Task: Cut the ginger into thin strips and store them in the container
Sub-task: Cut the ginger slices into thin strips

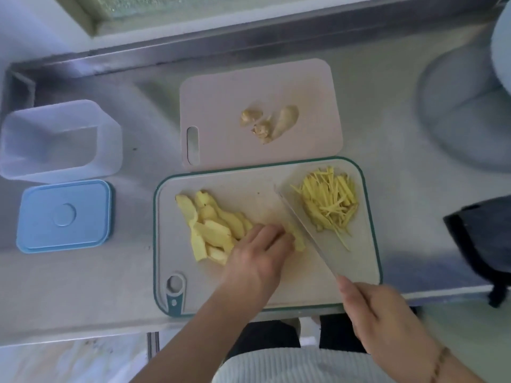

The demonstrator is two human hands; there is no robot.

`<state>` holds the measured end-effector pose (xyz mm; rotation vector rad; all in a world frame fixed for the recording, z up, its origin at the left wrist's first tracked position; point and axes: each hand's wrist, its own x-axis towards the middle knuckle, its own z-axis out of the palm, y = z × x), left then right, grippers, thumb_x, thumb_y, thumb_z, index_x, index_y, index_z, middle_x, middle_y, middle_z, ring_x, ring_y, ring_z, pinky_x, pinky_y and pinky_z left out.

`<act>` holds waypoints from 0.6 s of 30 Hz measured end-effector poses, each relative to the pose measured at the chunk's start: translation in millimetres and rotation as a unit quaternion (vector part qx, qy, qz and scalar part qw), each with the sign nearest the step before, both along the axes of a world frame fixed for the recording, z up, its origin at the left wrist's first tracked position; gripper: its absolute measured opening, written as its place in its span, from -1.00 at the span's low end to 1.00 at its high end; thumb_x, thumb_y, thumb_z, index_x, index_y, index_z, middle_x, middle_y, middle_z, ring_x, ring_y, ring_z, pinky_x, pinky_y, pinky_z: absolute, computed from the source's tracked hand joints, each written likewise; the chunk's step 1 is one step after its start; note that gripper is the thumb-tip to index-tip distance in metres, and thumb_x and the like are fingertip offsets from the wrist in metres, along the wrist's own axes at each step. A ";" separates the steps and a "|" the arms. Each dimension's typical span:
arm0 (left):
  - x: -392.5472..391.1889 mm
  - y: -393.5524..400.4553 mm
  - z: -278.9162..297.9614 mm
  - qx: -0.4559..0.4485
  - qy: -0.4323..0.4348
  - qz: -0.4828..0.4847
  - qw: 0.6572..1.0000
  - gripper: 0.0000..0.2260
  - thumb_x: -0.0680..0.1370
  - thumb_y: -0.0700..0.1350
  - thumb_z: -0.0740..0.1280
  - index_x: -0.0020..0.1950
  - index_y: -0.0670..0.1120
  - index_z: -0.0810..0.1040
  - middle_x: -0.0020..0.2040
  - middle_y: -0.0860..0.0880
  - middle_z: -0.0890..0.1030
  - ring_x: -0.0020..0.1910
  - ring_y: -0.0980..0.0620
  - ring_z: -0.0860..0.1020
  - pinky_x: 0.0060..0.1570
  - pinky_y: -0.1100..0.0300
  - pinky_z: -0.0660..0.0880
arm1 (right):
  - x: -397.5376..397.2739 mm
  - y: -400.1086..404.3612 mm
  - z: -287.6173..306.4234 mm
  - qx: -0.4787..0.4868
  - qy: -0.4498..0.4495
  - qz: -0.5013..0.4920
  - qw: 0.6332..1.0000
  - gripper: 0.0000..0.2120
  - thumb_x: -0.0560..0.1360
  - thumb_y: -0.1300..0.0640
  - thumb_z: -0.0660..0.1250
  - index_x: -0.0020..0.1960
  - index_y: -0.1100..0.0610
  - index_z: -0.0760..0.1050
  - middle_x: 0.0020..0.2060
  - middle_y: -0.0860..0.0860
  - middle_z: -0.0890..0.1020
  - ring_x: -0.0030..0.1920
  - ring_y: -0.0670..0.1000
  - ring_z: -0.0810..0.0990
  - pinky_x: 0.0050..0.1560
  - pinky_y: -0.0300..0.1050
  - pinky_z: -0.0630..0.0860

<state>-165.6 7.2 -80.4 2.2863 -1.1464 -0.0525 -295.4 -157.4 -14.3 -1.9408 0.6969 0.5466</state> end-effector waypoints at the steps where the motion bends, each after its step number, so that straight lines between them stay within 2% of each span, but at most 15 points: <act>1: -2.1 -1.7 -0.7 -0.003 0.006 0.007 1.000 -0.87 0.49 -0.38 0.45 -0.01 -0.22 0.67 -0.01 -0.14 0.63 -0.12 -0.15 0.59 -0.16 0.00 0.59 | 2.2 3.2 -0.4 -0.003 -0.005 0.003 1.000 -0.29 0.32 -0.57 -0.10 -0.45 0.07 0.32 -0.59 -0.02 0.41 -0.53 -0.07 0.40 -0.40 -0.16 0.37; 4: -10.3 -0.7 -2.9 -0.002 0.012 0.001 1.000 -0.84 0.51 -0.42 0.43 0.05 -0.26 0.68 0.07 -0.18 0.65 0.00 -0.20 0.61 0.00 -0.05 0.58 | 8.0 4.0 1.7 -0.036 -0.019 0.025 0.999 -0.25 0.31 -0.60 -0.18 -0.45 0.06 0.31 -0.56 -0.09 0.46 -0.48 -0.09 0.44 -0.42 -0.30 0.32; 7: -13.2 2.1 -3.5 0.006 0.013 -0.011 1.000 -0.83 0.51 -0.42 0.41 0.08 -0.28 0.67 0.09 -0.20 0.65 0.03 -0.22 0.61 0.05 -0.07 0.56 | 10.4 -2.3 5.3 -0.041 -0.027 0.018 0.999 -0.45 0.33 -0.53 -0.15 -0.36 -0.18 0.42 -0.58 -0.14 0.46 -0.49 -0.13 0.46 -0.42 -0.37 0.31; 9: -12.8 2.7 -2.8 0.004 0.011 -0.012 1.000 -0.84 0.51 -0.42 0.41 0.05 -0.28 0.68 0.07 -0.19 0.65 0.03 -0.23 0.61 0.04 -0.07 0.56 | 8.2 -4.7 9.2 -0.042 -0.019 0.032 0.998 -0.40 0.26 -0.60 -0.23 -0.28 -0.26 0.42 -0.52 -0.15 0.52 -0.40 -0.15 0.51 -0.34 -0.35 0.34; 12: -11.7 3.7 -3.0 -0.005 0.006 -0.011 1.000 -0.82 0.47 -0.45 0.41 0.01 -0.28 0.69 0.04 -0.18 0.66 0.03 -0.23 0.63 0.02 -0.06 0.57 | 3.4 -4.2 11.3 -0.072 -0.003 0.046 0.996 -0.34 0.14 -0.66 -0.37 -0.22 -0.43 0.39 -0.43 -0.31 0.55 -0.24 -0.29 0.52 -0.23 -0.41 0.33; 13: -11.7 3.9 -2.9 -0.003 0.004 -0.007 1.000 -0.82 0.46 -0.45 0.42 0.01 -0.28 0.70 0.05 -0.18 0.67 0.04 -0.23 0.63 0.02 -0.06 0.57 | 3.4 -3.9 10.3 -0.073 -0.001 0.057 0.996 -0.37 0.18 -0.65 -0.36 -0.24 -0.44 0.39 -0.44 -0.33 0.53 -0.26 -0.33 0.51 -0.22 -0.45 0.33; 15: -12.4 3.3 -1.9 0.001 0.005 -0.001 1.000 -0.82 0.47 -0.44 0.41 0.01 -0.28 0.70 0.04 -0.19 0.67 0.05 -0.23 0.64 0.02 -0.06 0.58 | -1.2 -6.9 3.7 -0.110 -0.040 0.083 0.990 -0.50 0.39 -0.55 -0.24 -0.32 -0.38 0.38 -0.52 -0.28 0.49 -0.39 -0.38 0.47 -0.30 -0.57 0.27; 18: -13.4 0.2 1.1 0.011 0.009 0.001 1.000 -0.84 0.50 -0.43 0.38 0.01 -0.27 0.69 0.01 -0.19 0.66 0.03 -0.23 0.63 0.03 -0.05 0.57 | -1.8 -5.2 2.5 -0.103 -0.027 0.055 0.993 -0.51 0.46 -0.50 -0.17 -0.33 -0.30 0.39 -0.52 -0.23 0.49 -0.42 -0.31 0.48 -0.36 -0.50 0.29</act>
